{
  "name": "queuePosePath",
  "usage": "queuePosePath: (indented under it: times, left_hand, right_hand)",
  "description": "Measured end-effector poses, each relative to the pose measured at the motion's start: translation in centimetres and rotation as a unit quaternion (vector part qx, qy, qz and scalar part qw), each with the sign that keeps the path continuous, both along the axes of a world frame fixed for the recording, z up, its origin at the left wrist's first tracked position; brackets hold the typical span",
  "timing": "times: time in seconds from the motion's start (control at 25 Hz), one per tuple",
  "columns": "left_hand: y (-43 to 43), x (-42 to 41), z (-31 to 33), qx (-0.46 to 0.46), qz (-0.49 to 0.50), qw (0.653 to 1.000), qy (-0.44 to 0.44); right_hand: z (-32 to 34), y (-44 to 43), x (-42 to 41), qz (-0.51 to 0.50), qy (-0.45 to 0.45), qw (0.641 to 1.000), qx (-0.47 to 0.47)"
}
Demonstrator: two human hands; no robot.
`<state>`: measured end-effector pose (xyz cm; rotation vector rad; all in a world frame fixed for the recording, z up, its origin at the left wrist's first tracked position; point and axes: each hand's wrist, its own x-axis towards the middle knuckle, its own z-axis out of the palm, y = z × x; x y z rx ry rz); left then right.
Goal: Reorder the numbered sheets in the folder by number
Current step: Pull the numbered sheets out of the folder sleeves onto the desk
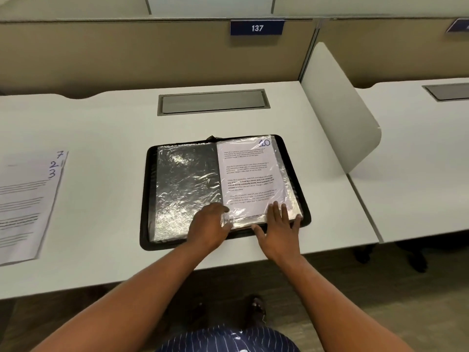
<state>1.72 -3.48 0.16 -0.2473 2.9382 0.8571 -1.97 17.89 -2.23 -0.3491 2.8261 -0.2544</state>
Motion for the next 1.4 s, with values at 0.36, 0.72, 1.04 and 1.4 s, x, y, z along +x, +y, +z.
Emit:
queuePosePath:
  times: [0.36, 0.72, 1.04, 1.4]
  left_hand:
    - [4.1, -3.7, -1.3, -0.119, -0.088, 0.989, -0.012]
    - [4.3, -3.5, -2.3, -0.073, -0.020, 0.997, 0.018]
    - [5.0, -1.7, -2.2, -0.050, -0.002, 0.997, 0.061]
    - [6.1, 3.7, -6.1, -0.148, -0.194, 0.970, 0.019]
  right_hand:
    - [0.4, 2.5, 0.0, 0.012, 0.023, 0.999, -0.046]
    - [-1.7, 2.7, 1.6, 0.152, 0.164, 0.952, -0.207]
    - [-2.3, 1.2, -0.3, 0.145, 0.033, 0.989, -0.002]
    - [-3.3, 5.1, 3.5, 0.182, 0.088, 0.979, 0.003]
